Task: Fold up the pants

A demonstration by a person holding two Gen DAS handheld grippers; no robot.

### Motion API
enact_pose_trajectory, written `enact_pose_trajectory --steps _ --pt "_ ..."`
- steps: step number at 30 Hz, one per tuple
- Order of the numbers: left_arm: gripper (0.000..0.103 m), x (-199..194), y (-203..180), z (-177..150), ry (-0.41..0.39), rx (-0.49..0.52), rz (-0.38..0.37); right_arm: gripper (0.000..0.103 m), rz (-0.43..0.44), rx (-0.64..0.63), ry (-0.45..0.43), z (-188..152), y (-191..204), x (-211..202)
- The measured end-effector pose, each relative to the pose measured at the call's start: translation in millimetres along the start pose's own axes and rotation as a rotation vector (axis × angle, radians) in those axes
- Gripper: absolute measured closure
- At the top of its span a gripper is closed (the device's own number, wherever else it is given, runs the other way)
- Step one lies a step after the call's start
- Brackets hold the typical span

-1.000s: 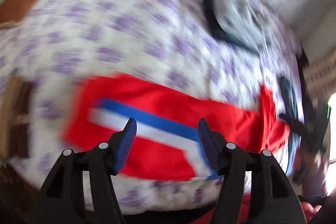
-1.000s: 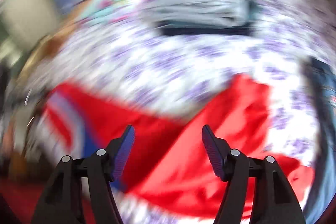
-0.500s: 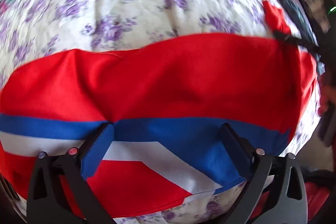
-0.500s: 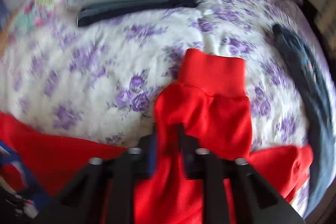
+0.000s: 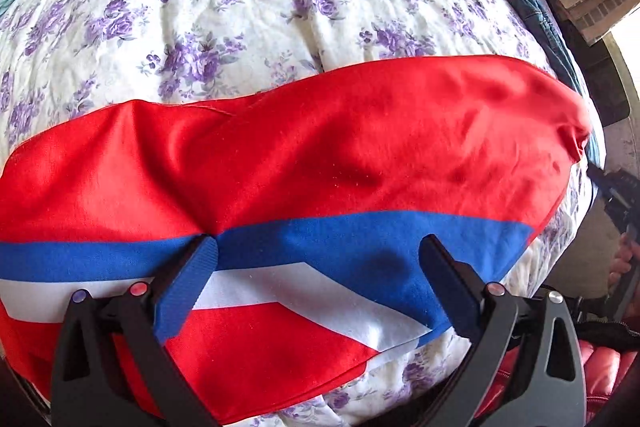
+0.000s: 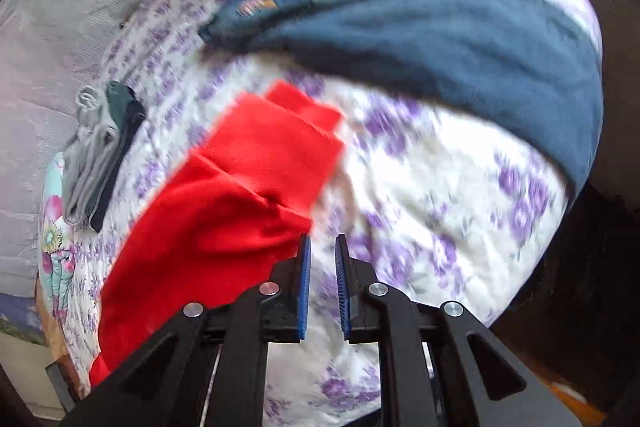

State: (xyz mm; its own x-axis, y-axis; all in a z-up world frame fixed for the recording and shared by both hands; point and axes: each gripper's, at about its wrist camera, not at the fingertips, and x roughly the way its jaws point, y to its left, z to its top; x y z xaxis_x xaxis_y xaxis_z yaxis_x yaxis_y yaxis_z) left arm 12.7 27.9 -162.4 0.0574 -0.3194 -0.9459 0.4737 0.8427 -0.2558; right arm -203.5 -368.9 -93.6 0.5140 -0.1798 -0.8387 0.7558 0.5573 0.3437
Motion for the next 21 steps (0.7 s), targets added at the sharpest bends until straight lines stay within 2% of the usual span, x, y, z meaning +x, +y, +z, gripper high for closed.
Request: enact_pose_trajectory --steps 4,6,7,8,9,10,11,12,14,16,17,19,21 --pt "0.005 -1.4 -1.5 0.7 -0.007 -0.015 -0.015 0.071 -0.002 -0.195 -0.027 11.3 41.9 6.5" --pt "0.005 -1.7 -1.2 0.8 -0.013 -0.030 -0.019 0.070 0.001 -0.286 -0.015 18.0 60.7 17.3" --pt "0.005 -5.4 3.5 -3.0 -0.016 -0.041 -0.022 0.066 -0.014 -0.346 -0.005 20.9 70.3 25.4" --pt "0.005 -8.7 7.4 -6.2 -0.019 -0.051 -0.024 0.052 -0.057 -0.408 0.022 22.9 75.9 36.9" --pt "0.005 -10.3 9.2 -7.5 -0.024 -0.063 -0.028 0.047 -0.116 -0.452 0.063 22.1 74.9 49.7" --pt "0.005 -12.5 11.9 -8.8 -0.033 -0.084 -0.036 0.048 -0.162 -0.481 0.125 24.7 67.0 71.2" --pt "0.006 -16.2 15.8 -10.5 -0.042 -0.107 -0.045 0.049 -0.155 -0.475 0.141 27.8 59.0 77.6" --pt "0.007 -21.4 19.1 -12.3 -0.052 -0.131 -0.043 0.052 -0.140 -0.471 0.118 33.2 59.7 71.8" --pt "0.007 -34.6 25.9 -17.9 -0.079 -0.173 -0.013 0.053 -0.023 -0.514 0.047 42.7 75.3 44.1" --pt "0.007 -49.0 38.8 -27.9 -0.120 -0.244 0.010 0.052 0.161 -0.628 0.000 47.6 108.5 23.9" --pt "0.007 -51.7 45.1 -32.5 -0.128 -0.278 0.014 0.048 0.238 -0.676 0.040 47.8 125.5 26.9" --pt "0.007 -54.6 57.6 -42.2 -0.141 -0.347 0.000 0.044 0.441 -0.767 0.227 42.0 173.3 50.9" --pt "0.007 -54.6 61.0 -48.6 -0.147 -0.388 0.007 0.044 0.553 -0.881 0.304 23.8 225.9 71.6"
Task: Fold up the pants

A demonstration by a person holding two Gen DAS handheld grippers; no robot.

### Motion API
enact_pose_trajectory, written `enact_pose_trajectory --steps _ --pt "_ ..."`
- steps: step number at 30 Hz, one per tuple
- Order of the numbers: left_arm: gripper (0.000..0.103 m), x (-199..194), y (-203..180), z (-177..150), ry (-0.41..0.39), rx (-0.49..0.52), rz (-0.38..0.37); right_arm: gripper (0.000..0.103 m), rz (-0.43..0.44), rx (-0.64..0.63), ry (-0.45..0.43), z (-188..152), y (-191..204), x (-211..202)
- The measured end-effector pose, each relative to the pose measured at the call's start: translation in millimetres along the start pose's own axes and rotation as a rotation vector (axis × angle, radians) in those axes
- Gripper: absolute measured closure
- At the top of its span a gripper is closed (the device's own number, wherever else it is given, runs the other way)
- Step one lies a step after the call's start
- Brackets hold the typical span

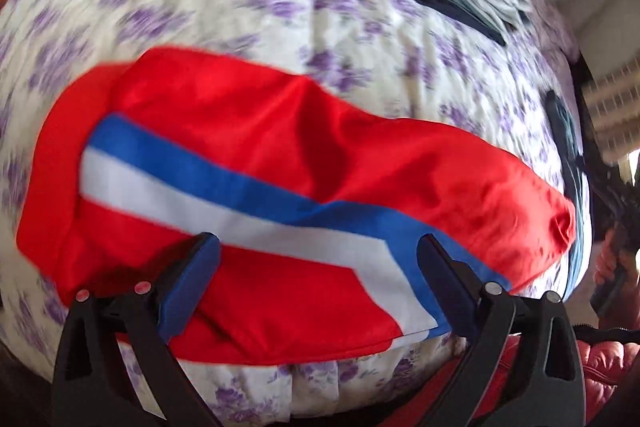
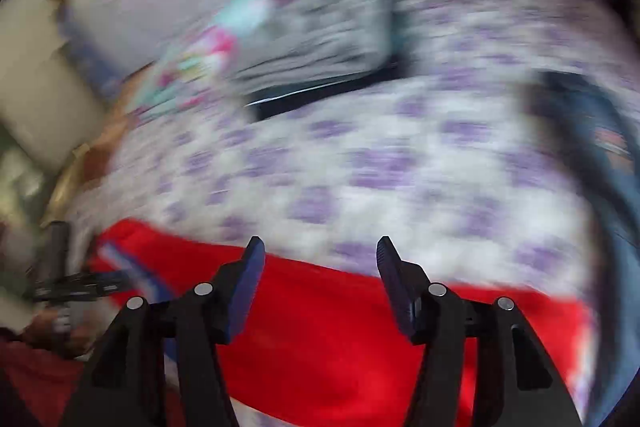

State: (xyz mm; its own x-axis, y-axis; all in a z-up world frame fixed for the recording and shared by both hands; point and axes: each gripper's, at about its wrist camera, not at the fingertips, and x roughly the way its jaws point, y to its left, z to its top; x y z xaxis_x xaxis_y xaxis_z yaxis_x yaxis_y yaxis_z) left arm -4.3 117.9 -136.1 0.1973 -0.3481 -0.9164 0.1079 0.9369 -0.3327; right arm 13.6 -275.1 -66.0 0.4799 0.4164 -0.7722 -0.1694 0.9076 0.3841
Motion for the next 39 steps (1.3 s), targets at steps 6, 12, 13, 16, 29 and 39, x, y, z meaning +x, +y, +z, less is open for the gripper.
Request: enact_pose_trajectory --steps 6,12,13,16,29,39 --pt "0.007 5.1 -15.5 -7.5 0.004 0.026 0.141 0.044 -0.062 -0.323 0.131 36.7 69.4 119.7" --pt "0.007 6.8 -22.7 -7.0 0.000 -0.008 0.209 0.045 0.068 -0.420 0.295 0.8 84.5 131.1" --pt "0.007 5.9 -22.2 -7.0 -0.002 -0.020 0.208 0.045 0.096 -0.447 0.291 -8.4 87.9 118.8" --pt "0.007 4.7 -20.9 -5.8 -0.008 -0.052 0.203 0.045 0.104 -0.450 0.318 -35.6 87.7 103.1" --pt "0.005 19.4 -32.6 -3.7 0.004 0.007 0.232 0.033 0.493 -0.084 0.420 -22.4 72.4 117.1" --pt "0.005 26.6 -37.0 -5.6 -0.003 0.051 0.264 0.030 0.702 0.414 0.679 -17.6 78.0 191.0"
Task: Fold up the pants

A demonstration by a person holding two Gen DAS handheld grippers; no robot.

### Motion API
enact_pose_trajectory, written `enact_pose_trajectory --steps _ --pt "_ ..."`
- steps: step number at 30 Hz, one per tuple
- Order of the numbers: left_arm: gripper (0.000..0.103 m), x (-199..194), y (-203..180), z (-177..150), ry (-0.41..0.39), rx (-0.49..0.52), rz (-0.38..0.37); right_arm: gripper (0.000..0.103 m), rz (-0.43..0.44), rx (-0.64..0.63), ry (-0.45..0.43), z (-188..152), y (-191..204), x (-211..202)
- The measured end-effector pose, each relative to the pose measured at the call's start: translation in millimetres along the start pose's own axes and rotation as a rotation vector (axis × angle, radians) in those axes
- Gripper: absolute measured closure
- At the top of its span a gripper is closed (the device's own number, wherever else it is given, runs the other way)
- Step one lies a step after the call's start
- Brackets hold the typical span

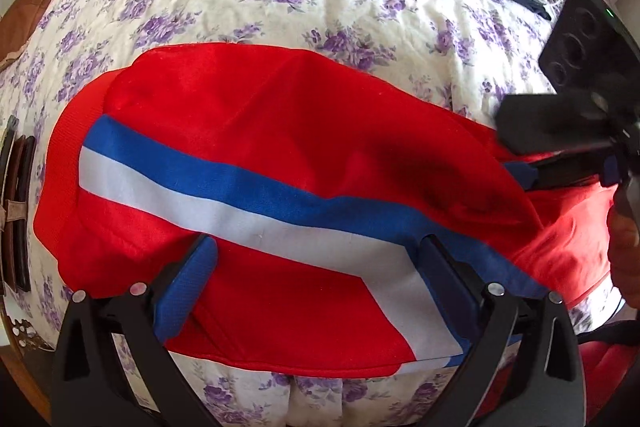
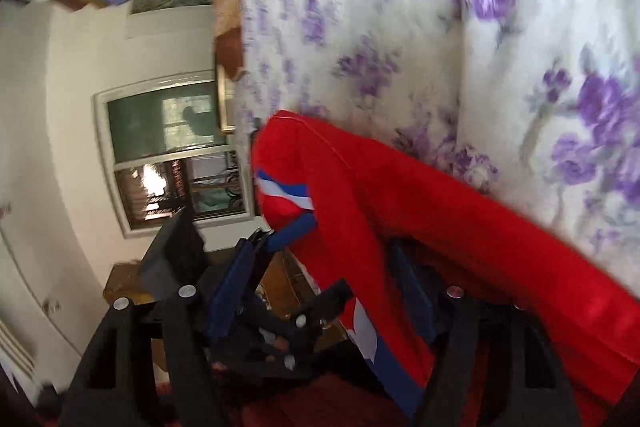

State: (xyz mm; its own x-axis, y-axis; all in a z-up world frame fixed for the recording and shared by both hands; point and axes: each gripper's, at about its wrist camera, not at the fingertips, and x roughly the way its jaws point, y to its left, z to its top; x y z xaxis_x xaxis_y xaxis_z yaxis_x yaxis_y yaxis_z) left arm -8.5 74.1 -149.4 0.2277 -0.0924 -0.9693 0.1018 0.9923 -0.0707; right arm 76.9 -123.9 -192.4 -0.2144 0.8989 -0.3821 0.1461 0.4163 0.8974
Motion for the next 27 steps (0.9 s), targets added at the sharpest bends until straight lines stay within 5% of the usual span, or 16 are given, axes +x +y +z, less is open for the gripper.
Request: enact_pose_trajectory --steps 2,5,7,15,22,24,27 --pt "0.005 2.2 -3.7 0.1 -0.001 0.010 0.012 0.029 0.027 0.055 -0.058 7.8 -0.3 -6.1" --pt "0.005 4.0 -6.3 -0.2 -0.001 0.020 0.015 0.033 0.061 0.062 -0.340 20.7 2.0 -50.5" --pt "0.005 5.2 -9.0 -0.1 -0.001 0.022 0.013 0.033 0.004 0.032 -0.475 25.8 6.8 -80.0" --pt "0.005 5.9 -5.2 -1.7 -0.001 0.032 0.006 0.032 0.027 0.053 -0.221 16.1 4.0 -65.4" --pt "0.005 3.6 3.0 -5.3 -0.008 0.038 0.003 0.032 -0.057 0.116 -0.055 22.4 -3.8 -16.4" --pt "0.005 3.2 2.6 -8.4 -0.010 0.041 0.008 0.032 -0.011 0.141 -0.080 28.5 -2.6 -14.8" --pt "0.005 3.8 0.9 -10.0 -0.015 0.055 0.010 0.039 0.040 0.135 -0.251 37.1 -2.3 -40.5"
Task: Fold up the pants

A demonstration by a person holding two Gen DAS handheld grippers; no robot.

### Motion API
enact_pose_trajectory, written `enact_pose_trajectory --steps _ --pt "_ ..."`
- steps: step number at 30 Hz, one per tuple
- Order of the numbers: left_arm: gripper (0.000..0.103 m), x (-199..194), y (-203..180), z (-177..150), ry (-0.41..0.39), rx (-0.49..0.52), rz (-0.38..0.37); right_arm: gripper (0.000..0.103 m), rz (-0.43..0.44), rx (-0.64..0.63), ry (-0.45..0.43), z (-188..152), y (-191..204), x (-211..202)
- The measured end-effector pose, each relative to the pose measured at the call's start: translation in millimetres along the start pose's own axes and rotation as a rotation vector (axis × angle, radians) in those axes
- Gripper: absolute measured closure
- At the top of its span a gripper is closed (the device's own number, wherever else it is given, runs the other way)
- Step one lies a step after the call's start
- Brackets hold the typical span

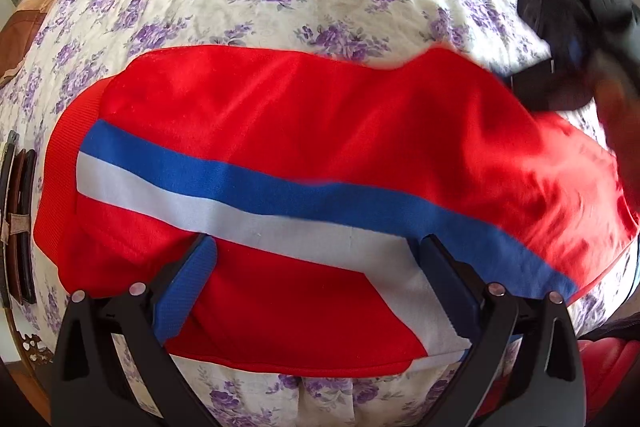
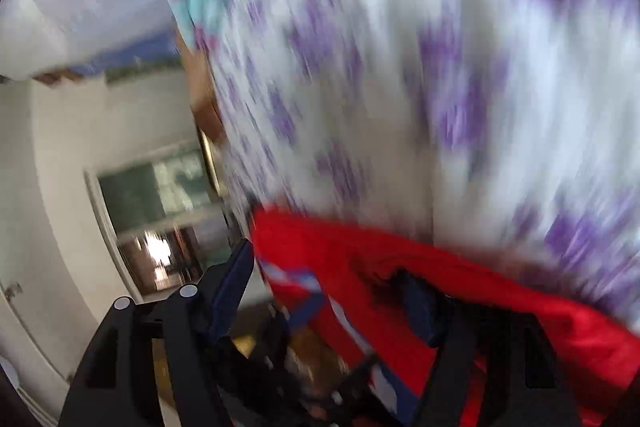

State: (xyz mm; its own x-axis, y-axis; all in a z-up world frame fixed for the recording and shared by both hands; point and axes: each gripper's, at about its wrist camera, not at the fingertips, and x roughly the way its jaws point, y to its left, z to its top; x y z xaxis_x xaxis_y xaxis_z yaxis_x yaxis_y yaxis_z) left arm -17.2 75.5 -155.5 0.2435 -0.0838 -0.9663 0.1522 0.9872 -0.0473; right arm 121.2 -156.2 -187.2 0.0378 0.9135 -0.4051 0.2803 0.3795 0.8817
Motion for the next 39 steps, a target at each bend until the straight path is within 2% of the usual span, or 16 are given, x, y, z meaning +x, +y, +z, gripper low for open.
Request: enact_pose_trajectory --steps 2,3,7,12,17,19,21,22,23,26,28,31,32,33,35,39 --pt "0.005 -0.3 -4.2 -1.7 -0.004 0.007 0.003 0.058 -0.041 0.007 0.009 1.4 -8.7 1.5" --pt "0.005 0.0 -4.9 -2.0 -0.005 0.010 0.007 0.062 -0.066 -0.018 0.012 0.1 -9.4 1.8" --pt "0.005 -0.3 -6.2 -3.2 -0.014 0.005 0.001 0.063 -0.067 -0.009 0.000 -0.8 -13.6 -14.2" --pt "0.005 -16.8 9.4 1.4 -0.044 -0.063 0.010 0.065 -0.443 -0.393 -0.228 -26.7 46.8 -47.1" --pt "0.005 -37.0 60.1 11.2 -0.103 -0.246 0.013 0.075 -0.583 -0.745 -0.148 -82.3 79.5 -1.7" --pt "0.006 -28.0 74.8 18.1 -0.068 -0.282 0.005 0.079 -0.646 -0.764 -0.086 -84.0 71.6 22.2" --pt "0.006 -17.0 78.6 20.3 -0.051 -0.275 0.030 0.092 -0.749 -0.715 -0.081 -72.9 47.6 28.9" --pt "0.006 -11.1 74.6 20.5 -0.051 -0.250 0.076 0.103 -0.703 -0.668 -0.102 -64.6 36.5 20.6" --pt "0.006 -7.7 68.3 20.5 -0.049 -0.224 0.113 0.103 -0.653 -0.602 -0.108 -59.0 32.1 9.2" --pt "0.006 -15.3 52.6 19.1 -0.059 -0.164 0.166 0.097 -0.710 -0.645 -0.194 -69.1 53.2 -13.4" --pt "0.006 -35.4 50.5 16.7 -0.111 -0.170 0.102 0.097 -0.661 -0.677 -0.214 -78.6 65.1 -22.8" --pt "0.006 -53.7 55.9 16.4 -0.171 -0.203 0.059 0.091 -0.709 -0.715 -0.169 -86.4 63.1 -5.5" --pt "0.005 -51.2 57.5 19.7 -0.164 -0.209 0.076 0.072 -0.759 -0.709 -0.145 -85.5 53.6 3.6" --pt "0.005 -41.7 60.9 24.4 -0.133 -0.211 0.097 0.066 -0.795 -0.679 -0.123 -82.7 38.0 10.7" --pt "0.004 -5.8 67.7 27.1 -0.016 -0.197 0.132 0.071 -0.742 -0.678 -0.189 -85.3 37.6 3.0" --pt "0.005 -11.1 43.3 26.1 -0.068 -0.083 0.232 0.062 -0.724 -0.672 -0.298 -106.1 50.0 -45.7"
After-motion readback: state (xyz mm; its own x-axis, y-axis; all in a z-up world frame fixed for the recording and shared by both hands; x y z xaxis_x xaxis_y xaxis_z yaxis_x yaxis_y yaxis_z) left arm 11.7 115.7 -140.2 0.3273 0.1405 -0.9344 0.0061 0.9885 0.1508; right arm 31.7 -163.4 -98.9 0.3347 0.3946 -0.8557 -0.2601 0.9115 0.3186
